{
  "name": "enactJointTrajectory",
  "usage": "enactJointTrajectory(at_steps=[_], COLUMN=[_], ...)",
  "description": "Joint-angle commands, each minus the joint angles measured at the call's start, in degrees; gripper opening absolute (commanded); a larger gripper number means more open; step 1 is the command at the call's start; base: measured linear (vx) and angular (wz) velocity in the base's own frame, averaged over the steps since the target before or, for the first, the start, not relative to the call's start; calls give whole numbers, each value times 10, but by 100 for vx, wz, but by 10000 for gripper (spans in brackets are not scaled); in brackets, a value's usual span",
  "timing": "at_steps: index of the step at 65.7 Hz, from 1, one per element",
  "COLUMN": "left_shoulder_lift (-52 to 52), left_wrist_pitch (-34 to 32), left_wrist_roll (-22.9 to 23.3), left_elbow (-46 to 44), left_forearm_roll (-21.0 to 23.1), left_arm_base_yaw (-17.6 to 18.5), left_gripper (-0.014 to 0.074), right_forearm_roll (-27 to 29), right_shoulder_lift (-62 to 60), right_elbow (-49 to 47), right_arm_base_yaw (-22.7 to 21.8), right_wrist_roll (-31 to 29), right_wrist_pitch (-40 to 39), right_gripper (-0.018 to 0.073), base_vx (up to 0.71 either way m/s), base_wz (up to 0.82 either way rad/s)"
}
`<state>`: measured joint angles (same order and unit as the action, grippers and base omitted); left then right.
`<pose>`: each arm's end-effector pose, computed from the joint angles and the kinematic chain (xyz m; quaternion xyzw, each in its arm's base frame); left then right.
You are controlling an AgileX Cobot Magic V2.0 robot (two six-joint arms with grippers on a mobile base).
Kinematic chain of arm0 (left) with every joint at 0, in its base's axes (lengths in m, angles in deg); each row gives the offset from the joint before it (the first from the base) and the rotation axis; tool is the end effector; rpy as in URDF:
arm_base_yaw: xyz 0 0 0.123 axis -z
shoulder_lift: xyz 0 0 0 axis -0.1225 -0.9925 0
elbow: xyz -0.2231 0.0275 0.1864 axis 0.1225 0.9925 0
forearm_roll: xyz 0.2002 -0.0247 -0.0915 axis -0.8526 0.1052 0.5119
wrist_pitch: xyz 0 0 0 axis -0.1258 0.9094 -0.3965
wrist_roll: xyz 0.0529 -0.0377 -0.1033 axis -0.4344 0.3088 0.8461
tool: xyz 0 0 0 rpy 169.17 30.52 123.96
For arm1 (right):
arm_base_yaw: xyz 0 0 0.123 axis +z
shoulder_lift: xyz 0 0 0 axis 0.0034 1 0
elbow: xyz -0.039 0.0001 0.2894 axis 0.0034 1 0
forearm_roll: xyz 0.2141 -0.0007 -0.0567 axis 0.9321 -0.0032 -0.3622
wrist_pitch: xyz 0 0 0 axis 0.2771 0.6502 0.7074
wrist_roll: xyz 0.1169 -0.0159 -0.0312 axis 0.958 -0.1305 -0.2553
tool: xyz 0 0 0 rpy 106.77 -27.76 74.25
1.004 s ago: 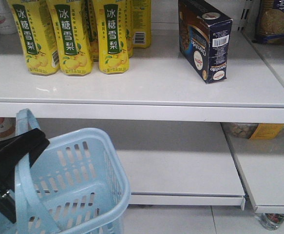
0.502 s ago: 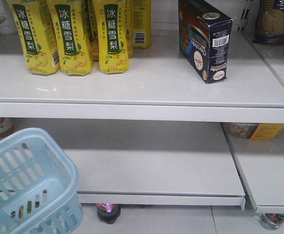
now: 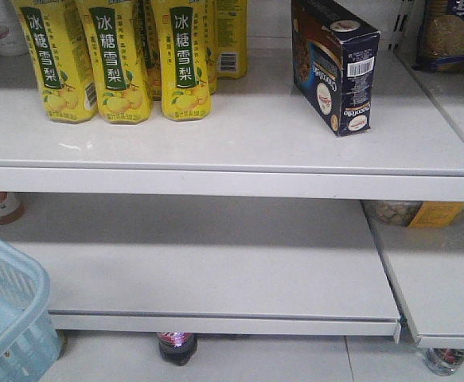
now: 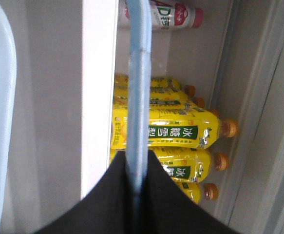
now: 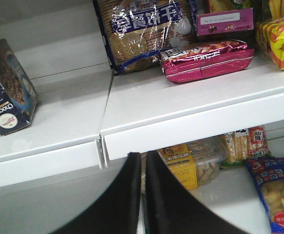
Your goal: Left arm holds basket, right arm returns cookies
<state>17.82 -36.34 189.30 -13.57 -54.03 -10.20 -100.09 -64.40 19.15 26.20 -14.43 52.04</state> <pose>0.0706 0.0010 0.2656 -0.5209 0.4467 -0.5370 0.4905 0.0429 -0.0500 0.3141 0.1136 0.7292 0.0384 0.6737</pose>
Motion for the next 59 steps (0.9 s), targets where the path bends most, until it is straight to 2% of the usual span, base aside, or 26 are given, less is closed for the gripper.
enactJointTrajectory(at_steps=[1,30,38,42,46,51,53,57,59], left_shoulder_lift=[10,9,9,9,9,9,9,13,18], left_wrist_pitch=[-32,-18,-18,-19,-19,-18,-18,-12,-7], left_wrist_roll=[2,-3,-69,-148,-250,-410,-451,-585,-634], left_elbow=[-17,-13,-9,-9,-9,-9,-9,-9,-9], left_forearm_roll=[-5,-6,14,52,89,158,185,238,260], left_arm_base_yaw=[-11,-11,-11,-11,-11,-11,-11,-11,-11], left_gripper=[0,0,0,0,0,0,0,0,0], right_forearm_roll=[-27,-27,-27,-27,-27,-27,-27,-27,-27], right_shoulder_lift=[9,9,9,9,9,9,9,9,9], right_elbow=[-15,-15,-15,-15,-15,-15,-15,-15,-15], right_arm_base_yaw=[-3,-3,-3,-3,-3,-3,-3,-3,-3], right_wrist_roll=[-1,-1,-1,-1,-1,-1,-1,-1,-1], right_wrist_pitch=[-26,-26,-26,-26,-26,-26,-26,-26,-26], right_gripper=[-10,-10,-10,-10,-10,-10,-10,-10,-10], base_vx=[0,0,0,0,0,0,0,0,0], base_wz=[0,0,0,0,0,0,0,0,0])
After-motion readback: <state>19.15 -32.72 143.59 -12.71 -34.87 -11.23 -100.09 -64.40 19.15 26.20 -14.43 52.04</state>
